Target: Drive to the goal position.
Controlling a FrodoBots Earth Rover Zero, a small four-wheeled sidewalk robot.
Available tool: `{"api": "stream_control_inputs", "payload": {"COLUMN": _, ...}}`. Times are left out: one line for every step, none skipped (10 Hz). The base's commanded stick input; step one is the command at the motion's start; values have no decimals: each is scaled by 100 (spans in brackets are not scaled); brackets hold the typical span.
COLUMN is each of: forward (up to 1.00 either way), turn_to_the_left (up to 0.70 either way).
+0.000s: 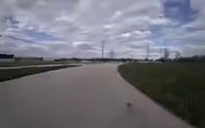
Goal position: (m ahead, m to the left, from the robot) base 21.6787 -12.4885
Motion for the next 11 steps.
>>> {"api": "stream_control_inputs", "payload": {"forward": 100, "turn_to_the_left": 0}}
{"api": "stream_control_inputs", "payload": {"forward": 100, "turn_to_the_left": 0}}
{"api": "stream_control_inputs", "payload": {"forward": 100, "turn_to_the_left": 0}}
{"api": "stream_control_inputs", "payload": {"forward": 100, "turn_to_the_left": 0}}
{"api": "stream_control_inputs", "payload": {"forward": 100, "turn_to_the_left": 0}}
{"api": "stream_control_inputs", "payload": {"forward": 100, "turn_to_the_left": 0}}
{"api": "stream_control_inputs", "payload": {"forward": 100, "turn_to_the_left": 0}}
{"api": "stream_control_inputs", "payload": {"forward": 100, "turn_to_the_left": 0}}
{"api": "stream_control_inputs", "payload": {"forward": 100, "turn_to_the_left": 0}}
{"api": "stream_control_inputs", "payload": {"forward": 100, "turn_to_the_left": 0}}
{"api": "stream_control_inputs", "payload": {"forward": 100, "turn_to_the_left": 0}}
